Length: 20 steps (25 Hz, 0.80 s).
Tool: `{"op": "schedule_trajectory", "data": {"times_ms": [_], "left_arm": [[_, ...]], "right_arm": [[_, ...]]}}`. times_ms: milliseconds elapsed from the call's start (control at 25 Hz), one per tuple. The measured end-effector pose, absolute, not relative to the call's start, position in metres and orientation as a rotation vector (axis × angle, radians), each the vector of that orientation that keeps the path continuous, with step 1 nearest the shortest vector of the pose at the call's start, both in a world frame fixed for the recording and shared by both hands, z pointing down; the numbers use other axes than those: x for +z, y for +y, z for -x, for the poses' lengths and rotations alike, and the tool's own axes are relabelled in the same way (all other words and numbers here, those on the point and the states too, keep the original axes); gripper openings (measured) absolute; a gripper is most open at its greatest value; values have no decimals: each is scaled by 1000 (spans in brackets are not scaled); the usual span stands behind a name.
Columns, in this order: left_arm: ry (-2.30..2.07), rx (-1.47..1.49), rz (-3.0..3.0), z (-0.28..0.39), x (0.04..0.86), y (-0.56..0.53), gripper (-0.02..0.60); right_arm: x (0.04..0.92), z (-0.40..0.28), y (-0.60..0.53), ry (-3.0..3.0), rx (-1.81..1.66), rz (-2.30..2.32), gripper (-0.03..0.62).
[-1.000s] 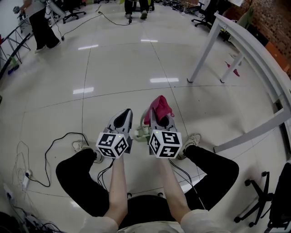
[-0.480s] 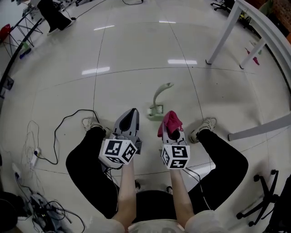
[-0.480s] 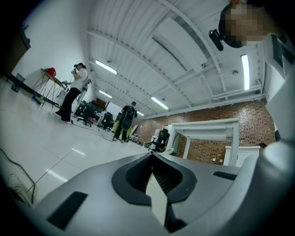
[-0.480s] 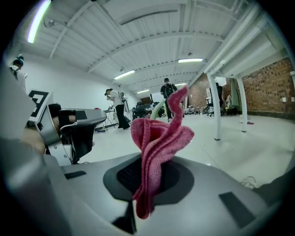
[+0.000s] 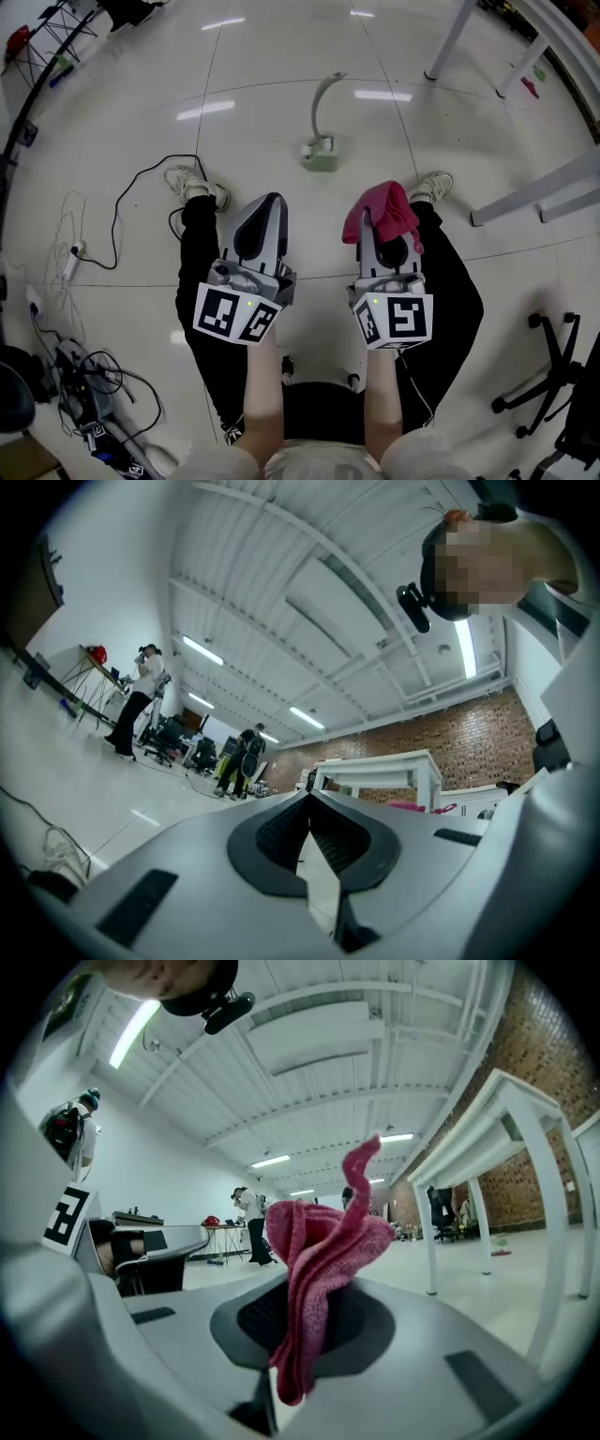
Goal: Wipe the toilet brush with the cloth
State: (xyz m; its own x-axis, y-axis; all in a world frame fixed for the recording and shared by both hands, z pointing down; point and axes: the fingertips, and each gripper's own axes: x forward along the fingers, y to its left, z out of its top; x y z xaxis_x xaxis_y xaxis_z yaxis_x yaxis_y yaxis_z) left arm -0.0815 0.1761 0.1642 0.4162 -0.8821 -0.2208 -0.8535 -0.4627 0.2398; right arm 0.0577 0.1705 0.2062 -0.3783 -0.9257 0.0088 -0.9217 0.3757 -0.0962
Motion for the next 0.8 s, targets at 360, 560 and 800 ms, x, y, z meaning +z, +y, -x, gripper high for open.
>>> {"op": "schedule_trajectory", "data": {"times_ms": [360,560,800], "left_arm": [[-1546,-350,-2660,34,145,342,5],[-1631,-305,-2596,43,161,416,5],[-1723,-314,-2549,76,159,464,5]], "right_arm": [[166,-83,349,2585,-24,1688,32],[167,-100,424,2576,-20,1721,32],[160,-94,464,2554,-43,1651,32]]}}
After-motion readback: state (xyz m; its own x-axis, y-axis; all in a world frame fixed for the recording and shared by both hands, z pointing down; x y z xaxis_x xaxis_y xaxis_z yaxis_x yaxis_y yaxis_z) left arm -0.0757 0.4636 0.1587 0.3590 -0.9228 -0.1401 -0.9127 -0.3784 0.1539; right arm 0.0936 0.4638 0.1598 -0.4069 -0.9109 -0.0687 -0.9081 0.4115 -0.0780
